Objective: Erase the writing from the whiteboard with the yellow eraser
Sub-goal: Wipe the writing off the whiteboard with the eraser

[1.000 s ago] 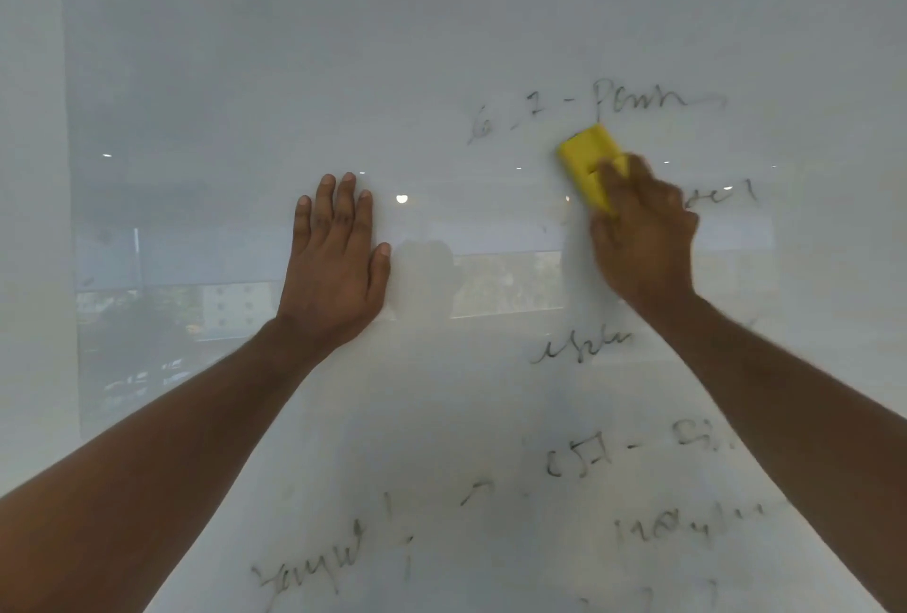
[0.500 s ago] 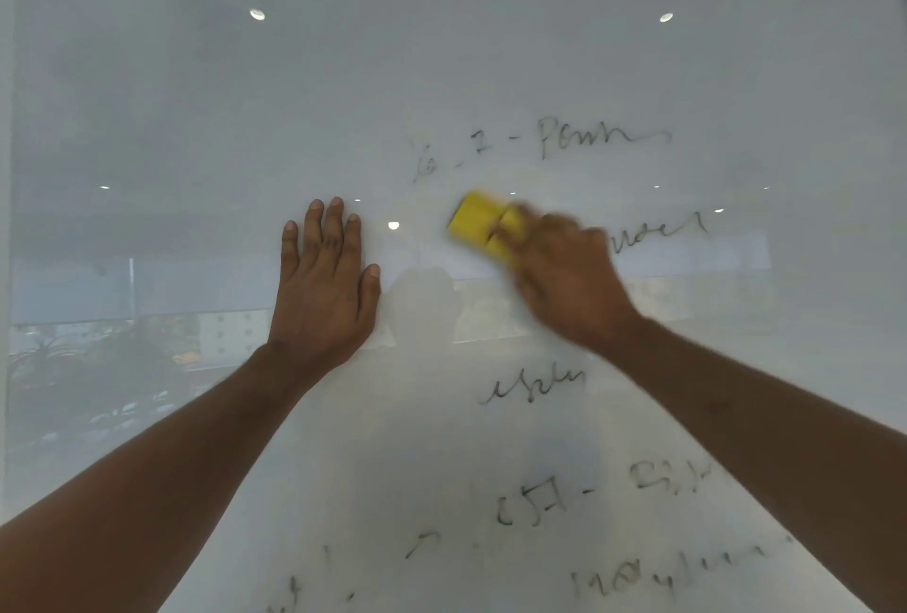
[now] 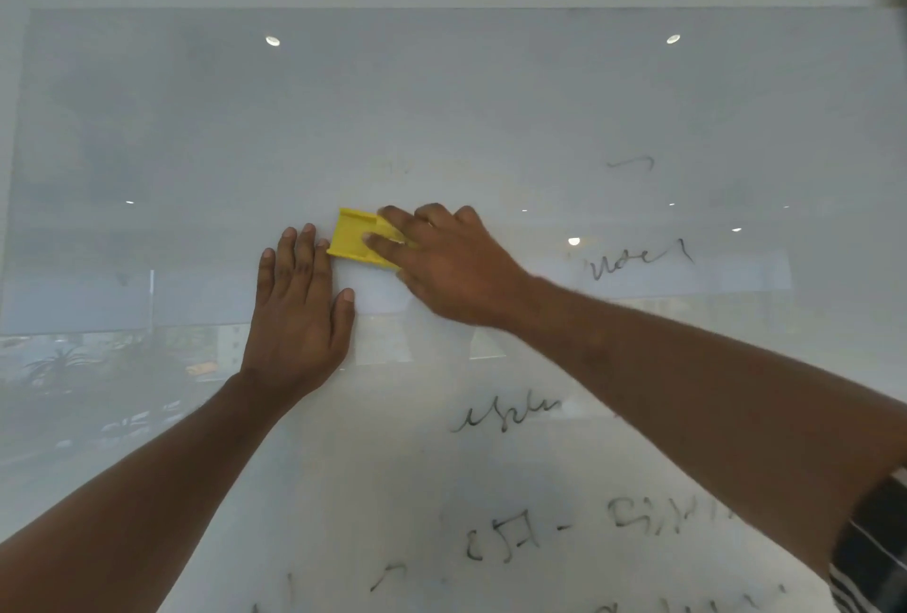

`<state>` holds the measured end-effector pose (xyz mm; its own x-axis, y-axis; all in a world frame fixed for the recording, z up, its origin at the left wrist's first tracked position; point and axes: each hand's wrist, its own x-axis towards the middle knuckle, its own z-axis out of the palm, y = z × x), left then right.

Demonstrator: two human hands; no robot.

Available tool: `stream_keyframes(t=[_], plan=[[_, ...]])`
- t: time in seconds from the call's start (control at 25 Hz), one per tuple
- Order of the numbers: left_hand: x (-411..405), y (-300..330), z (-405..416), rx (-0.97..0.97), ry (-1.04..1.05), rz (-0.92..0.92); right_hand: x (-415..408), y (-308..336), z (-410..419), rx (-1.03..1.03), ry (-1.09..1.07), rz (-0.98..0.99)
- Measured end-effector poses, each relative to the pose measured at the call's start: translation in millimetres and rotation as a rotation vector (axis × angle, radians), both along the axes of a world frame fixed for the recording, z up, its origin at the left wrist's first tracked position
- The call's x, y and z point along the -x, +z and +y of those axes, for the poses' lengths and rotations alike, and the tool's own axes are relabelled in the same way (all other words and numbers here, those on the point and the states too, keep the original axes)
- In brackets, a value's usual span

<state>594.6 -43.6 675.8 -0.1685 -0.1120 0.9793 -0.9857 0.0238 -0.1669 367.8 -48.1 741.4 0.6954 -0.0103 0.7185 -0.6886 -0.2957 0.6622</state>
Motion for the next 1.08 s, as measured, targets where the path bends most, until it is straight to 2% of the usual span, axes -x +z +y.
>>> stream_keyframes(t=[0.04,0.08,0.2,0.28,0.36,0.4,0.52,0.6,0.64,0.68,0.76,0.84,0.92,0.96,1.0,1.08], plan=[[0,-1,-1,-0.001,0.000,0.006,9,13,-3,0.024,-0.040,-0.032],[-1,-1,-1,-0.005,0.003,0.010,21,29,-8,0.020,-0.073,-0.163],[-1,-3,-2,-0.020,0.001,0.019,82,66,-20,-0.100,-0.086,-0.755],[1,-3,-2,-0.028,-0.001,0.024,109,61,-23,-0.138,-0.063,-0.975],[3,-4,-1,-0.038,-0.003,0.039,113,29,-24,-0.129,-0.065,-0.915],[6,-4,-1,-0.043,-0.007,0.054,111,3,-24,-0.100,-0.056,-0.787],[22,-5,-1,-0.056,-0.031,0.033,118,-86,-30,0.019,0.024,-0.237],[36,-8,-4,-0.058,-0.042,-0.046,142,-102,-36,0.065,0.008,-0.007],[42,-8,-6,-0.061,-0.043,-0.064,156,-92,-40,0.078,-0.020,-0.004],[46,-8,-7,-0.064,-0.039,-0.066,170,-77,-44,0.087,-0.038,-0.095],[48,-8,-9,-0.058,-0.027,-0.051,201,-46,-49,0.060,-0.069,-0.502],[47,-9,-10,-0.046,-0.019,-0.053,229,-34,-53,-0.049,-0.083,-0.922],[46,-9,-11,-0.045,-0.021,-0.056,230,-38,-51,-0.133,-0.046,-1.169],[47,-9,-11,-0.045,-0.024,-0.053,223,-47,-48,-0.133,-0.045,-1.165],[47,-9,-12,-0.041,-0.026,-0.051,213,-60,-45,-0.103,-0.037,-1.063],[47,-9,-13,-0.033,-0.024,-0.053,192,-101,-44,-0.011,0.004,-0.657]])
